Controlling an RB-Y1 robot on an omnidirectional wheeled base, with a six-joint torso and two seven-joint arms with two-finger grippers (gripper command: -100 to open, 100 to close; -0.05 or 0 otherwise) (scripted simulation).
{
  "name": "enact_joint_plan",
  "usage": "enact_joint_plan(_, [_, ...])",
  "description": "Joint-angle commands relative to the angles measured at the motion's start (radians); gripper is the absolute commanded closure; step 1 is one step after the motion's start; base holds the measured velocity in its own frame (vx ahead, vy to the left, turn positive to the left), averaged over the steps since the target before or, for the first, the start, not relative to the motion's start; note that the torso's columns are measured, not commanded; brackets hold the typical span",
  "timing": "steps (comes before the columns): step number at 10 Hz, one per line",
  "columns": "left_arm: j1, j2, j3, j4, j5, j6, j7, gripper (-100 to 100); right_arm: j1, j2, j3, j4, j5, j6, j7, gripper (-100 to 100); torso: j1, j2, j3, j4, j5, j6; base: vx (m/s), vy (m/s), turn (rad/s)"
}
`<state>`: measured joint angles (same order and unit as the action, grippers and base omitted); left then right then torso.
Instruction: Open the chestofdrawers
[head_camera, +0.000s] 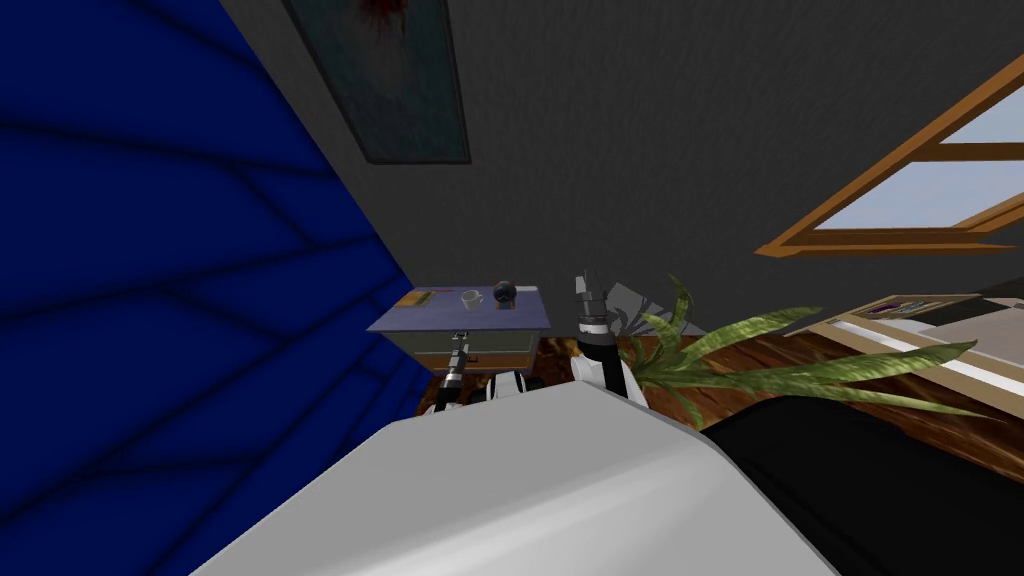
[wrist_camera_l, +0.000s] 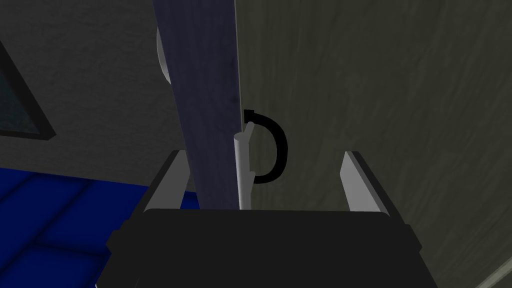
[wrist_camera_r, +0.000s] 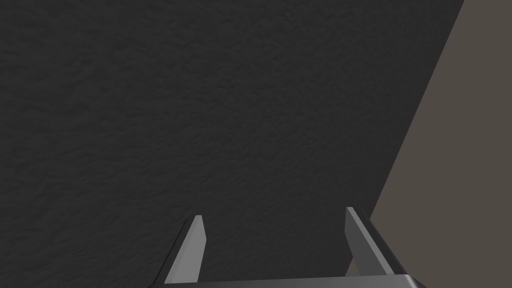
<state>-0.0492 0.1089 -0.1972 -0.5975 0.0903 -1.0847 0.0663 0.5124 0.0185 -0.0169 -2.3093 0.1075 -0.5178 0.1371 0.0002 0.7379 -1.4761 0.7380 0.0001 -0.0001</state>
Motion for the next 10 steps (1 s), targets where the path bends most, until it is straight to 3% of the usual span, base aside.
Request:
enact_joint_plan(1, [-0.027,0.0,0.007,-0.005,0.001,0.03,0.003,-100,0.0,0.0,0.0,0.0,0.0,0.0,0.0,0,-0.001,0.001,0.0,0.0,0.0,0.0,0.011,-0.002,0.001])
enact_joint_plan(3, [-0.03,0.001,0.008,-0.005,0.001,0.031,0.003,-100,0.0,0.0,0.0,0.0,0.0,0.0,0.0,0,-0.001,0.0,0.0,0.0,0.0,0.0,0.015,-0.007,-0.002])
enact_joint_plan(4, [-0.005,0.0,0.001,0.001,0.0,0.004,0.0,100,0.0,0.0,0.0,0.0,0.0,0.0,0.0,0,0.0,0.0,0.0,0.0,0.0,0.0,-0.008,0.001,0.002])
enact_joint_plan(6, [-0.001,0.0,0.0,0.002,0.0,-0.002,0.0,100,0.0,0.0,0.0,0.0,0.0,0.0,0.0,0,0.003,-0.003,0.0,-0.007,0.004,0.001,-0.012,0.01,0.003])
enact_joint_plan(7, [-0.022,-0.001,0.004,0.017,0.003,-0.021,0.001,100,0.0,0.0,0.0,0.0,0.0,0.0,0.0,0,0.003,-0.007,-0.003,-0.008,0.004,0.001,-0.017,0.0,0.003])
enact_joint_plan(10, [-0.043,0.0,0.006,0.012,-0.002,0.027,0.01,100,0.0,0.0,0.0,0.0,0.0,0.0,0.0,0,0.003,0.001,0.001,-0.005,0.003,0.0,-0.142,0.019,0.019])
